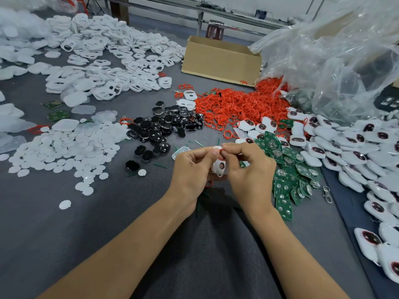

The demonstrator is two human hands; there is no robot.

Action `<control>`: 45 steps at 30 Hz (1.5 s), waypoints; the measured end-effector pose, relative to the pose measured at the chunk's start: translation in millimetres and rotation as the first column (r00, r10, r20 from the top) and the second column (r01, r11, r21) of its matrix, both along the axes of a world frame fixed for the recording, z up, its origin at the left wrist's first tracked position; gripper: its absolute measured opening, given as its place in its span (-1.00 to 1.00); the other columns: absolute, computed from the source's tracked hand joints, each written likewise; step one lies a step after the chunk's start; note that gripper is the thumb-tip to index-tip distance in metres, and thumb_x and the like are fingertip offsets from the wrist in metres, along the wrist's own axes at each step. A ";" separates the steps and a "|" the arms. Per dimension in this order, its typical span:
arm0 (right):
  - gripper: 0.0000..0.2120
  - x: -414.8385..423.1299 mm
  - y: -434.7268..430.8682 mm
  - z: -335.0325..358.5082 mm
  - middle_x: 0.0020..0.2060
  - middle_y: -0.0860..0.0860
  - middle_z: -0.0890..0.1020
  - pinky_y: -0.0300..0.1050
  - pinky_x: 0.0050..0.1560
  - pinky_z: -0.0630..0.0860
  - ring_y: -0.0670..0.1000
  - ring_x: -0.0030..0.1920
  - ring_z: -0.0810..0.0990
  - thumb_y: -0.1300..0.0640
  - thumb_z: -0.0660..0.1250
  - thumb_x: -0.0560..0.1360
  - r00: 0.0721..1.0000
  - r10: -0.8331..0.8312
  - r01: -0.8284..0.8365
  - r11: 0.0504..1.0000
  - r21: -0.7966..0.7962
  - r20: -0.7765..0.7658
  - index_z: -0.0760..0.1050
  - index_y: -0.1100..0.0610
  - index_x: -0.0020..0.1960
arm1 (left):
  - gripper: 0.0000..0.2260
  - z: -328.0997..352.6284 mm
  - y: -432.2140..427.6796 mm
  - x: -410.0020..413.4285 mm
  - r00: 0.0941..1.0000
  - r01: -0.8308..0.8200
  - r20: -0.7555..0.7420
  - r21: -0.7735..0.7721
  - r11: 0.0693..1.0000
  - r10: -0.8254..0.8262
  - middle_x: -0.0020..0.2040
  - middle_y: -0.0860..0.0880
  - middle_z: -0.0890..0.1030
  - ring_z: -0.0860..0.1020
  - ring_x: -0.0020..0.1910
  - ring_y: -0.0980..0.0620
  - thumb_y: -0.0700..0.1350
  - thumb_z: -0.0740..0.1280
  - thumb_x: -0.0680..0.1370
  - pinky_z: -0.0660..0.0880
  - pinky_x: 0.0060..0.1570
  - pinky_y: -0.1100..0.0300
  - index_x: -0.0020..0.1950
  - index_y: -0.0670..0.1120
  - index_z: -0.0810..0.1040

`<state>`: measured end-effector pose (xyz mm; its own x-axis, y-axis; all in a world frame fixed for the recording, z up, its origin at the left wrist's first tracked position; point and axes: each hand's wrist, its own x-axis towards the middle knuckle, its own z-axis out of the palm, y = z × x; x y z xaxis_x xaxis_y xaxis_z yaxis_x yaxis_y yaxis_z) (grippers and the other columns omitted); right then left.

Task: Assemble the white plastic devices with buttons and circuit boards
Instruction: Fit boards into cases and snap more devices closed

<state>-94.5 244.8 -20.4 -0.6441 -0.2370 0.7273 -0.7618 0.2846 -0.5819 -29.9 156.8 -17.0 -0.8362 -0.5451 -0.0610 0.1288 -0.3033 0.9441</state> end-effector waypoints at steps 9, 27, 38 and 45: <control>-0.85 0.3 2.9 -2.1 -0.14 0.11 0.67 -0.32 0.00 0.48 -0.16 -0.07 0.63 0.44 0.38 0.40 0.988 0.117 -0.123 0.991 0.054 0.102 0.62 0.23 -0.19 | -0.76 -4.6 1.5 -2.1 0.995 -0.099 -0.031 -0.148 0.984 0.096 -0.34 0.11 0.66 0.58 -0.32 0.19 -0.25 0.29 0.58 0.55 -0.36 0.26 -0.18 0.01 0.66; -0.81 -5.3 8.6 13.9 -0.27 -0.05 0.64 -0.23 -0.16 0.46 -0.14 -0.24 0.54 0.30 0.23 0.57 0.795 0.298 -0.320 0.946 -0.051 0.529 0.61 0.16 -0.07 | -0.78 -2.0 -2.6 1.4 0.988 0.000 -0.146 -0.357 0.934 -0.055 -0.23 0.09 0.68 0.65 -0.21 0.10 -0.28 0.26 0.60 0.55 -0.30 0.32 -0.01 -0.01 0.64; -0.83 0.9 1.6 12.5 -0.33 -0.10 0.65 -0.27 -0.21 0.49 -0.21 -0.32 0.56 0.23 0.30 0.55 0.820 0.180 -0.162 0.983 -0.083 0.543 0.63 0.08 -0.13 | -0.81 -4.6 -3.3 -1.0 0.992 -0.052 -0.127 -0.254 0.966 0.020 -0.21 0.06 0.70 0.65 -0.22 0.06 -0.22 0.33 0.57 0.52 -0.38 0.35 -0.01 0.06 0.66; -0.93 8.4 3.1 14.2 -0.26 -0.14 0.68 -0.32 -0.16 0.49 -0.23 -0.23 0.60 0.23 0.44 0.43 0.962 0.033 -0.027 0.999 -0.027 0.273 0.66 0.08 -0.17 | -0.78 -1.2 1.8 -1.4 0.994 0.025 -0.103 -0.213 0.977 -0.047 -0.32 0.11 0.60 0.57 -0.29 0.11 -0.06 0.23 0.63 0.55 -0.08 0.23 -0.05 -0.01 0.68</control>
<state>-86.1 248.0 -6.2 -0.8118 -0.2444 0.5304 -0.5811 0.2479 -0.7752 -31.2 158.6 -18.2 -0.8510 -0.5055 0.1426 0.2249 -0.1053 0.9687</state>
